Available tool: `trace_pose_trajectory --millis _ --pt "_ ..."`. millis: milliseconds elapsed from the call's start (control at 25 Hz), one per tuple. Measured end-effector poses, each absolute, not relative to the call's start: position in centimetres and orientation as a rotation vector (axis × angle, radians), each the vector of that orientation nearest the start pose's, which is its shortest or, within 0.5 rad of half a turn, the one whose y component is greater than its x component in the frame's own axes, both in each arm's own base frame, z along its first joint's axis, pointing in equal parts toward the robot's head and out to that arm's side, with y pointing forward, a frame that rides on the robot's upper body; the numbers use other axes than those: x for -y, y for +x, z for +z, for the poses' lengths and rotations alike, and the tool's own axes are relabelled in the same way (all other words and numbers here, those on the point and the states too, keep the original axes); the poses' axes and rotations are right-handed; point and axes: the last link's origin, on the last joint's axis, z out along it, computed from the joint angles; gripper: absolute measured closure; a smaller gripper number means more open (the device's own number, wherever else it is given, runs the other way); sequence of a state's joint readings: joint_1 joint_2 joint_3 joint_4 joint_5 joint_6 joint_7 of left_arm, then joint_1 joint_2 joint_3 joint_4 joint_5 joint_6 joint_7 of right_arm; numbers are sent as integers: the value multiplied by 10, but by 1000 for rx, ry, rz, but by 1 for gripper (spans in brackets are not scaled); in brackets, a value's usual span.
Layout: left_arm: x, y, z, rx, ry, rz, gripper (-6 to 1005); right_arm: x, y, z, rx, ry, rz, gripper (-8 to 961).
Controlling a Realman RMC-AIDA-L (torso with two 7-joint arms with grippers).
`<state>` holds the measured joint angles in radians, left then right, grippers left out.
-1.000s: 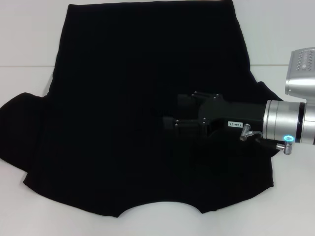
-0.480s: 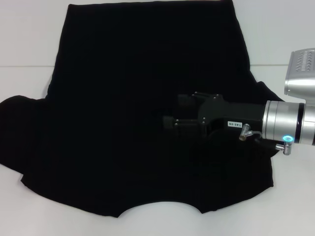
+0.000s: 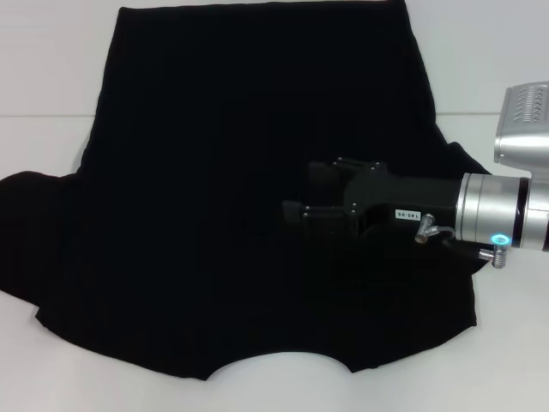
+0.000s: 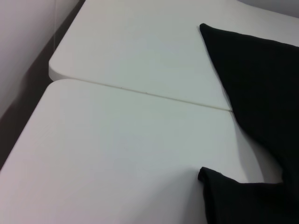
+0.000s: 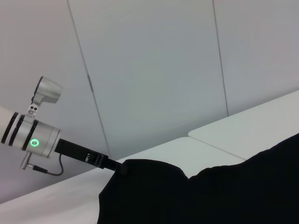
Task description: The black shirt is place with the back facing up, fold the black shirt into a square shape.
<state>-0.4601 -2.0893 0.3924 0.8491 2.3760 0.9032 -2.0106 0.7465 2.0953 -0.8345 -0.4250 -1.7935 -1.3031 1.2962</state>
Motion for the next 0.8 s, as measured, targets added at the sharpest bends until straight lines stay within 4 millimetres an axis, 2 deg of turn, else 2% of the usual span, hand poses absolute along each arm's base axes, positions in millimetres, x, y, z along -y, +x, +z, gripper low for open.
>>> trace_pose_trajectory --millis 480,800 --pt "-346 -398 99 1341 -1668 -305 971 -380 197 -52 -536 -2710 779 42" --pt "-353 -391 98 1322 -1695 -311 971 -379 198 -54 -547 -2711 779 42"
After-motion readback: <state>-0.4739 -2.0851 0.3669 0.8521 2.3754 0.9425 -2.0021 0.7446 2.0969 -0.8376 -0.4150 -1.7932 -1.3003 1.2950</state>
